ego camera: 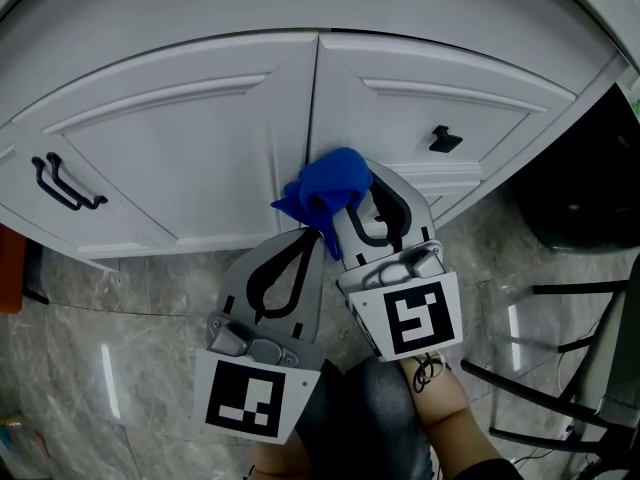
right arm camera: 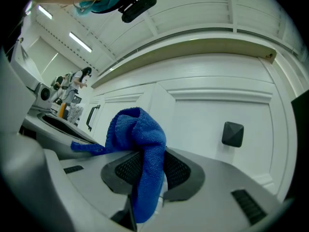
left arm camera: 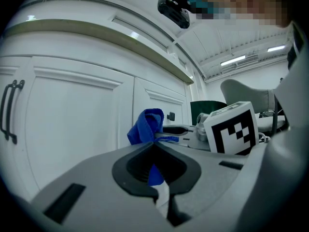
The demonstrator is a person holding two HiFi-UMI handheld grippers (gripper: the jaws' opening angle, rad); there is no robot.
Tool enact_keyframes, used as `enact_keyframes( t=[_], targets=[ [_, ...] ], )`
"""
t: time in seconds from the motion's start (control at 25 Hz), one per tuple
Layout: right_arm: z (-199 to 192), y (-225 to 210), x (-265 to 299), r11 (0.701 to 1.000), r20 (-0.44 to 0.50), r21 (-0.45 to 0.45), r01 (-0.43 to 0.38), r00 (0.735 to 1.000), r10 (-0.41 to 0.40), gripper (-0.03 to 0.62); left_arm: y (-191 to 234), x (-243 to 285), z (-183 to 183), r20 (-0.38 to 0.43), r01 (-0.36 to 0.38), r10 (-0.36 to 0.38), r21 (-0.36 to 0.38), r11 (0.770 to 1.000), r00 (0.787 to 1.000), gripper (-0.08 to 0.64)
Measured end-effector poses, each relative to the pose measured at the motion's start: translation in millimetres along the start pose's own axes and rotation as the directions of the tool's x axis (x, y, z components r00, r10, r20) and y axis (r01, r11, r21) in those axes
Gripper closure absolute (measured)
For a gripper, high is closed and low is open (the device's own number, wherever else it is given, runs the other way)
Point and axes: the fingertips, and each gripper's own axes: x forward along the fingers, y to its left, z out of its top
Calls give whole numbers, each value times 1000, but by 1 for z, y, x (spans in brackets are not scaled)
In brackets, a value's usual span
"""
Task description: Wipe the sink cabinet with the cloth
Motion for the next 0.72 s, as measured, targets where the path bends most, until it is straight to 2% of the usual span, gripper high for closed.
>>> enact_keyframes(
  t=[0.24, 0.36, 0.48, 0.6, 0.72],
  targets=[
    [-4, -5, -3, 1000, -1, -19, -1, 1000, 1, 476, -6, 4, -1, -6, 12, -12, 4, 1000, 1000, 557],
    [0, -4, -2, 1000, 18, -15, -1, 1000, 2, 476, -8, 6, -2, -13, 21, -21, 20, 1000, 1000, 557],
    [0, -4, -1, 1000, -3, -10, 12, 1000, -12, 476, -9, 7, -4, -27, 29, -28, 43, 999, 999, 557],
    [1, -4, 2, 999, -36, -10, 41, 999, -41, 476, -4, 9, -4, -27, -4, 5, 33, 999, 1000, 557],
    [3, -4, 2, 997, -3, 18, 79, 997, -79, 476, 0, 10, -3, -15, -42, 42, 7, 999, 999, 557]
  ],
)
